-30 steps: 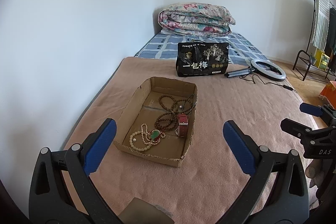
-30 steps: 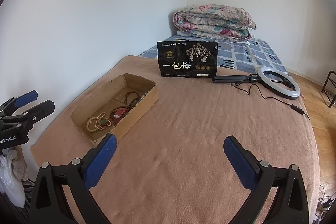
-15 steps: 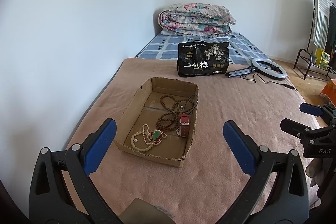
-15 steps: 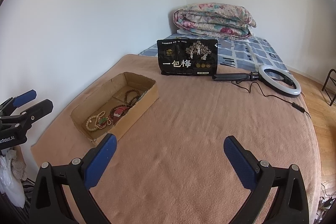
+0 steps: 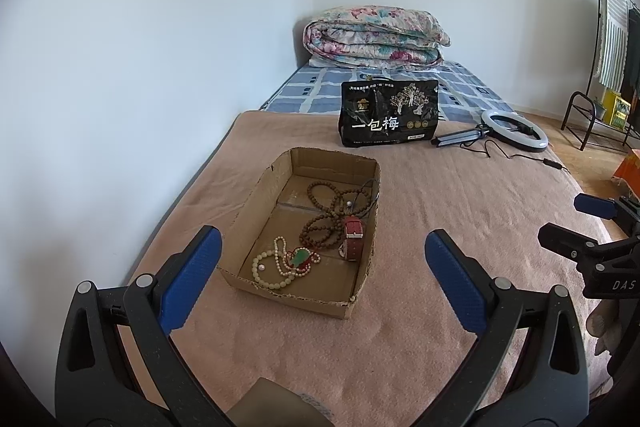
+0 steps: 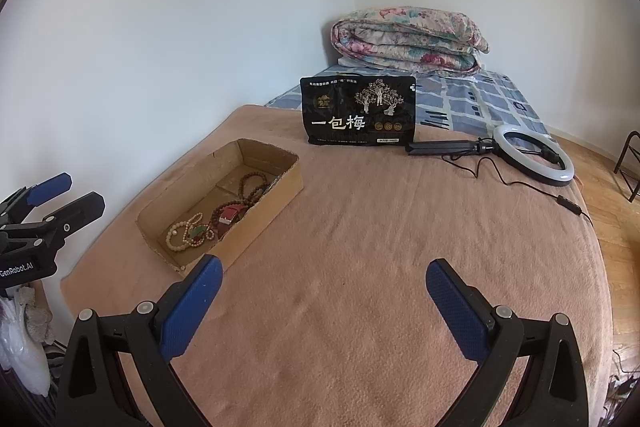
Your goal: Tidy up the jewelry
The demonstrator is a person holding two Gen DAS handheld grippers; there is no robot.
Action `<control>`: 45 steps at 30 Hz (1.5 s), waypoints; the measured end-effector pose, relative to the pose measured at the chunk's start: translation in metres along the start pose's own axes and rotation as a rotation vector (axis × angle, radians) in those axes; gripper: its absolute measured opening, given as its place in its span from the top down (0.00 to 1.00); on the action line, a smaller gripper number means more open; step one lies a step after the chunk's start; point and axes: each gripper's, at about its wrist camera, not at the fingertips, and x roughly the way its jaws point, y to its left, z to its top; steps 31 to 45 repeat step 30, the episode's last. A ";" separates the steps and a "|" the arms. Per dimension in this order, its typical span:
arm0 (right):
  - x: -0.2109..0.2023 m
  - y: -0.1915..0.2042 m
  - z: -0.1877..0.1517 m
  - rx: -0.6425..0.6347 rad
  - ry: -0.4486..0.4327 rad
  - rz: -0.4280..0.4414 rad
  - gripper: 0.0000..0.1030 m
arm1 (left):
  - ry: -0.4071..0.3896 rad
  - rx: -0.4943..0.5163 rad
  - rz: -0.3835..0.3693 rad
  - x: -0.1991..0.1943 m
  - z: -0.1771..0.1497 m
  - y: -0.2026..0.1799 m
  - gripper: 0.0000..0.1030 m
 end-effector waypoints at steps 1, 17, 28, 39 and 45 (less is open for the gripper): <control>0.000 0.000 0.000 0.000 0.000 0.001 0.00 | 0.000 0.000 -0.001 0.000 0.000 0.000 0.00; 0.001 0.000 0.000 0.003 0.005 0.004 0.00 | 0.000 0.002 0.000 0.000 0.000 0.000 0.00; 0.003 -0.002 -0.004 0.016 0.015 0.006 0.00 | 0.001 -0.021 0.026 0.002 -0.004 0.015 0.00; 0.003 -0.004 -0.004 0.021 0.013 0.001 0.00 | 0.001 -0.021 0.029 0.003 -0.005 0.017 0.00; 0.003 -0.004 -0.004 0.021 0.013 0.001 0.00 | 0.001 -0.021 0.029 0.003 -0.005 0.017 0.00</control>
